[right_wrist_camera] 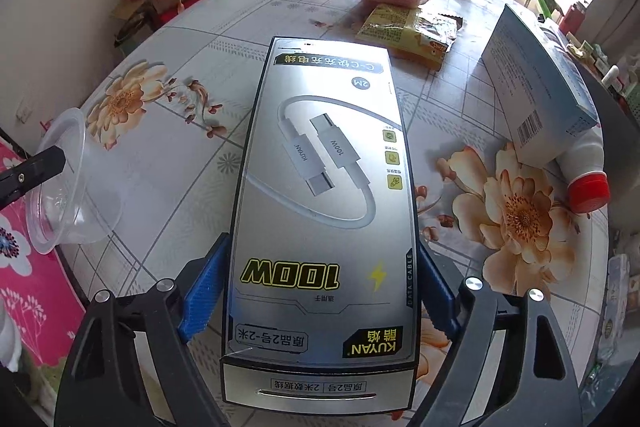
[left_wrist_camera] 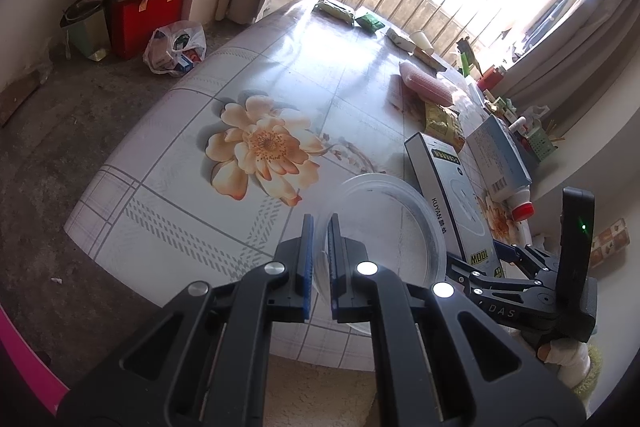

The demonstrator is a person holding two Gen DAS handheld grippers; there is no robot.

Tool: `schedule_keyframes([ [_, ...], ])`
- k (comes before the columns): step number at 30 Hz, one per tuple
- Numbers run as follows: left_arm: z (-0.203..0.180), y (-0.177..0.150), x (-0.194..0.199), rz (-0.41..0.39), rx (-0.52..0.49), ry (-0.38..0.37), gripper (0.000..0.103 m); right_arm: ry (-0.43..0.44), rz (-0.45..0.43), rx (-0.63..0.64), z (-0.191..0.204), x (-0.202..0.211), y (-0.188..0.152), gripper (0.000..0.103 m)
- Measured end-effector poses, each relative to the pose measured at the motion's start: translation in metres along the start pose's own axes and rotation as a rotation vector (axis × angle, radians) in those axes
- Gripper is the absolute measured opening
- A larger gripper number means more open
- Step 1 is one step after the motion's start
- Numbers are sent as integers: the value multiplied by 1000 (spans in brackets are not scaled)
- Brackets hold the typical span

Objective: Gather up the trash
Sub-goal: 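Lift the white box off the table with the right tool while the left tool holds the cup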

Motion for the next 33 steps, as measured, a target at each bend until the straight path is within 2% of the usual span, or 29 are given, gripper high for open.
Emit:
schedule_keyframes([
  [33,-9,11,12,-33,-17,-7,5,61,-70,-126,-20,36,-2,80],
])
Point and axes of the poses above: each gripper's, at about its wrist camera, not at the fingertips, and x roughly against the way its jaws point, z to its left, y to its top, the point moved 9 cm from there along -x, roughly the way its jaws point, and after that the axes turned 12 degrees about -x, right-handed, at the moved point
